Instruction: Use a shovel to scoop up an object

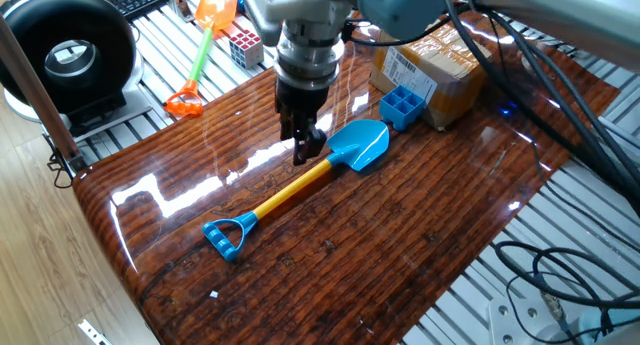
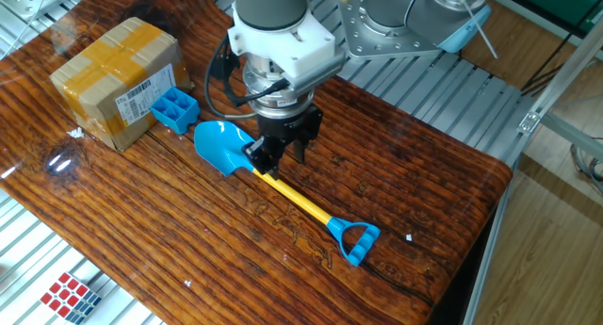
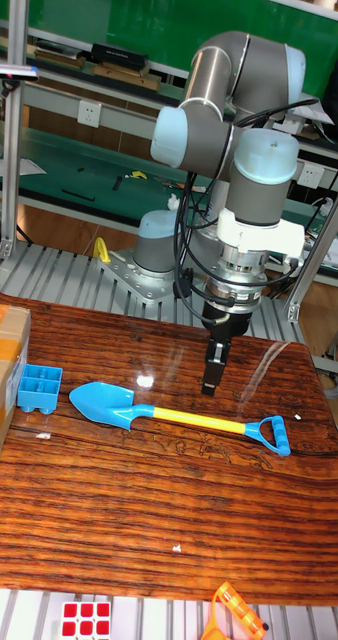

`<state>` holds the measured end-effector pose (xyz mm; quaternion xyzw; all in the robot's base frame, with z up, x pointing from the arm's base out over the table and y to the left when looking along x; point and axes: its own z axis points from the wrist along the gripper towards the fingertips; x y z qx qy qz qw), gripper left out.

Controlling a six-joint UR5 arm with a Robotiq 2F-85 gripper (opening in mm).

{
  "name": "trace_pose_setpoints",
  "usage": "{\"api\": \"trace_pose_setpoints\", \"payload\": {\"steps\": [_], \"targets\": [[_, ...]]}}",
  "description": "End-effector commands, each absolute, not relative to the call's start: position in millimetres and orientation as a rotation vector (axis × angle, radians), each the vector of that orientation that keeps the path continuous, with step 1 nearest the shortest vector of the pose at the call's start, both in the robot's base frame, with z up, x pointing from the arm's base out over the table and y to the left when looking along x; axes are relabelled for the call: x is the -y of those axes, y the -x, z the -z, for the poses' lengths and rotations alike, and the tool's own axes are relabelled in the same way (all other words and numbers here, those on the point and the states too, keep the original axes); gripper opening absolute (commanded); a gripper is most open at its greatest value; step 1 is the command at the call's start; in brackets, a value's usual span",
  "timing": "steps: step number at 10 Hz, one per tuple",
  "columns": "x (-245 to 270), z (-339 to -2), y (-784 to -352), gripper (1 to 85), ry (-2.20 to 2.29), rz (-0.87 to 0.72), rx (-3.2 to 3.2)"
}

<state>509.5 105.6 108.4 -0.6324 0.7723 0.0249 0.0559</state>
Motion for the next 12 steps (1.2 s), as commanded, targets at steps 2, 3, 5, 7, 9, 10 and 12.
{"api": "trace_pose_setpoints", "payload": {"steps": [2,3,5,7,9,10,12], "targets": [[-101.7,-110.5,-513.6,50.3,1.902,-0.046,-2.35],[-101.7,-110.8,-512.4,49.7,1.903,-0.05,-2.354],[-102.3,-112.5,-508.2,49.7,1.921,-0.066,-2.349],[-102.5,-112.1,-504.2,49.3,1.93,-0.082,-2.354],[-106.4,-111.7,-501.4,49.3,1.936,-0.106,-2.337],[-106.4,-107.4,-500.2,49.3,1.935,-0.103,-2.335],[-111.2,-98.1,-500.9,49.3,1.927,-0.096,-2.328]]}}
